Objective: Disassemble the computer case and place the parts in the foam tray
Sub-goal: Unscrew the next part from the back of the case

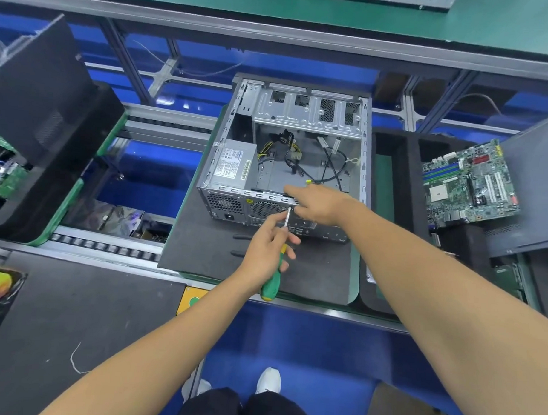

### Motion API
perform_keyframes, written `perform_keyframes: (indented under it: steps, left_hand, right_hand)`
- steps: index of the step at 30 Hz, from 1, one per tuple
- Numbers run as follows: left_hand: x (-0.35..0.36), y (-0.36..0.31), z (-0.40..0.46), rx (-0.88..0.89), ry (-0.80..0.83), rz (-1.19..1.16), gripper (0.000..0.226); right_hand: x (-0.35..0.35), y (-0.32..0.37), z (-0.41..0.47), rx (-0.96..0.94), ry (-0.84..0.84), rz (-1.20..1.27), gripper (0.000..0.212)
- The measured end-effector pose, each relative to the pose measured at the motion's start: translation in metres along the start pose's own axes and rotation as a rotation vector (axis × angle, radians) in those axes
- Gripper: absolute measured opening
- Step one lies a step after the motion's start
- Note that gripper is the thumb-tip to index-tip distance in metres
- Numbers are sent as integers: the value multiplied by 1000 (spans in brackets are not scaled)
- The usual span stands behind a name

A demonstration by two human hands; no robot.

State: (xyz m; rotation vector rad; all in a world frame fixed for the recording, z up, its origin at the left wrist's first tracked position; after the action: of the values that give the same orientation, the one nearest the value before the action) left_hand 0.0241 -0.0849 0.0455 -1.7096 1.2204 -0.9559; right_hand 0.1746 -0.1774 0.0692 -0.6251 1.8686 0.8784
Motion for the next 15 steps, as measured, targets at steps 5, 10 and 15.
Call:
perform_keyframes:
  steps: [5, 10, 15]
  left_hand:
    - [-3, -10, 5, -191, 42, -346, 17]
    - [-2, -9, 3, -216, 45, -293, 18]
    - [-8, -10, 0, -222, -6, -353, 17]
  right_hand:
    - [-1, 0, -1, -1, -14, -3, 19]
    - [-2, 1, -1, 5, -13, 3, 14]
    - [-1, 1, -1, 8, -13, 4, 12]
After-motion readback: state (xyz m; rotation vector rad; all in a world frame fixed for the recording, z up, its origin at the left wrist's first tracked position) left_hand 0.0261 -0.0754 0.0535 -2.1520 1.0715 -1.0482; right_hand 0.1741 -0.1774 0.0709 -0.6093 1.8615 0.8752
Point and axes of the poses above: each hand's wrist, its own z-axis towards the middle knuckle, its own x-axis out of the palm, y = z × x, the point moved 4 cm from there along z, towards the middle knuckle, and after that the axes turned 1 degree about -y, right-handed, at the moved point
